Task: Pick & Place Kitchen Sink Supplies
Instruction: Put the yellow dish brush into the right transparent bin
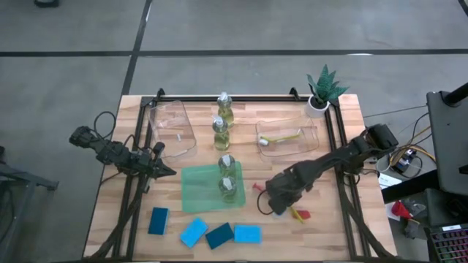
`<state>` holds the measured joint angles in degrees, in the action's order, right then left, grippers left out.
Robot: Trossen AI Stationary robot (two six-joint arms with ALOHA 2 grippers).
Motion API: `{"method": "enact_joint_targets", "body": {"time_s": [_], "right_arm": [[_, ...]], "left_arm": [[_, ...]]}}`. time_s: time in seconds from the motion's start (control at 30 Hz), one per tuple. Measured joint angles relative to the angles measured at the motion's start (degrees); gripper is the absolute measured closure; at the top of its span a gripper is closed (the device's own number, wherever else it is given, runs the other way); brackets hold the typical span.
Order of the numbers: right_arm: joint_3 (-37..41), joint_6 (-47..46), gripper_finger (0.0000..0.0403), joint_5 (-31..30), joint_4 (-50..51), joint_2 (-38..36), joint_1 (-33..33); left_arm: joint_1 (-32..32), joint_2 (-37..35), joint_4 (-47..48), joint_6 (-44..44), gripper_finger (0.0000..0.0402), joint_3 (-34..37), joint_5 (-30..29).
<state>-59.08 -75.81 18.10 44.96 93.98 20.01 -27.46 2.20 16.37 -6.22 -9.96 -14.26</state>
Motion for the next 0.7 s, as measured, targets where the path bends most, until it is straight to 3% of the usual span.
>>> {"method": "enact_joint_targets", "body": {"time_s": [0.23,0.37,0.5,0.7], "right_arm": [[-3.97,14.67,0.0384,-0.22,6.2,-4.36,-0.15],[-7.42,23.83,0.0384,-2.91,14.8,-5.82,-1.01],[-11.61,32.94,0.0383,-9.21,23.08,-6.63,-3.14],[-18.59,55.68,0.0381,-20.73,29.56,-6.91,-7.47]], "left_arm": [[0.02,0.0,0.08,0.0,0.0401,0.0,0.02],[0.0,0.0,0.06,-0.01,0.0401,0.0,0.0],[0.02,0.0,0.04,0.0,0.0401,0.0,0.01],[0.01,0.0,0.11,-0.01,0.0401,0.01,0.02]]}}
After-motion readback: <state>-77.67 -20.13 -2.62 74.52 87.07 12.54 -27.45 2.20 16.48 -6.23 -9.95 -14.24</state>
